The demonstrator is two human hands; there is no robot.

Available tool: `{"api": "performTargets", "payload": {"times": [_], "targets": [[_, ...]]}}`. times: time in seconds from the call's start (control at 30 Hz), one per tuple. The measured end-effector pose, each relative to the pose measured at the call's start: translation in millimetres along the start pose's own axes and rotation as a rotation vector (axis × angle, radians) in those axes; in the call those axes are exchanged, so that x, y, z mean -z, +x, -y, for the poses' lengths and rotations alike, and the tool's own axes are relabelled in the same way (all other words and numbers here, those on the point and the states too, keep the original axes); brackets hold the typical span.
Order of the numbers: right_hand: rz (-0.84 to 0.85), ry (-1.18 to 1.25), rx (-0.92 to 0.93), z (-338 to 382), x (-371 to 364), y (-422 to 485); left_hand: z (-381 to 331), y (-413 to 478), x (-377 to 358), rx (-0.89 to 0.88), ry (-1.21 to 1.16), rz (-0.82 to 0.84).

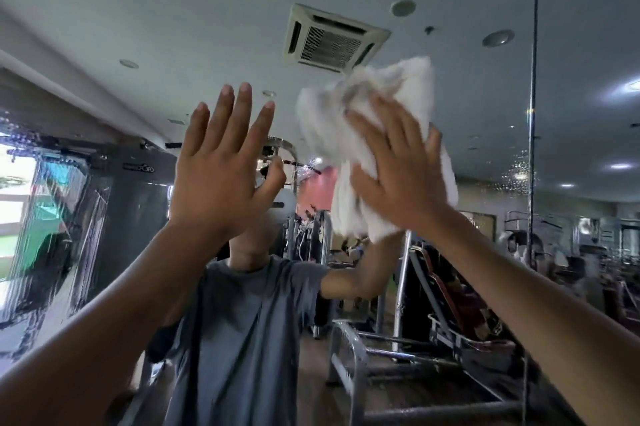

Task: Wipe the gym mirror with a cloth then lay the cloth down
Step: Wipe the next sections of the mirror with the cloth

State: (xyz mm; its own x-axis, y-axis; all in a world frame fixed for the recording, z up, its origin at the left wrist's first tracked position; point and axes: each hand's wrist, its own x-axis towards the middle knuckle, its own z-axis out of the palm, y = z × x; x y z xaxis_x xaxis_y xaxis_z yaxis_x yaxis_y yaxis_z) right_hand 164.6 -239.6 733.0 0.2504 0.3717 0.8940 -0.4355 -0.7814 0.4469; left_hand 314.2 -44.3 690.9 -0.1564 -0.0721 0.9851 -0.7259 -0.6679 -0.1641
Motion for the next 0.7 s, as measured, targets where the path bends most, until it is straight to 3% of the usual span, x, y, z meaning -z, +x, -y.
{"api": "performTargets", "payload": {"times": [0.1, 0.17, 0.33, 0.4, 0.47, 0.6, 0.67, 0.7], "targets": [[0.080, -0.024, 0.470, -40, 6, -32, 0, -1, 0, 0.011, 0.017, 0.007], [0.101, -0.050, 0.486, -67, 10, -35, 0, -1, 0, 0.010, 0.013, 0.018], [-0.056, -0.039, -0.293, -37, 4, 2, -8, -12, 1, 0.034, 0.007, 0.026], [-0.063, -0.029, -0.427, 2, 0, 1, -9, -19, 0, 0.028, 0.013, 0.012], [-0.032, 0.008, -0.289, 29, -2, -19, -9, -23, 0, 0.020, 0.020, -0.011], [0.117, -0.001, 0.240, 5, 6, -66, -6, -30, 0, 0.003, -0.011, -0.002], [0.138, -0.005, 0.277, -23, 10, -62, -8, -38, 3, 0.003, -0.020, 0.020], [0.125, -0.019, 0.208, -35, 10, -54, -11, -44, 3, 0.003, -0.016, 0.039]]}}
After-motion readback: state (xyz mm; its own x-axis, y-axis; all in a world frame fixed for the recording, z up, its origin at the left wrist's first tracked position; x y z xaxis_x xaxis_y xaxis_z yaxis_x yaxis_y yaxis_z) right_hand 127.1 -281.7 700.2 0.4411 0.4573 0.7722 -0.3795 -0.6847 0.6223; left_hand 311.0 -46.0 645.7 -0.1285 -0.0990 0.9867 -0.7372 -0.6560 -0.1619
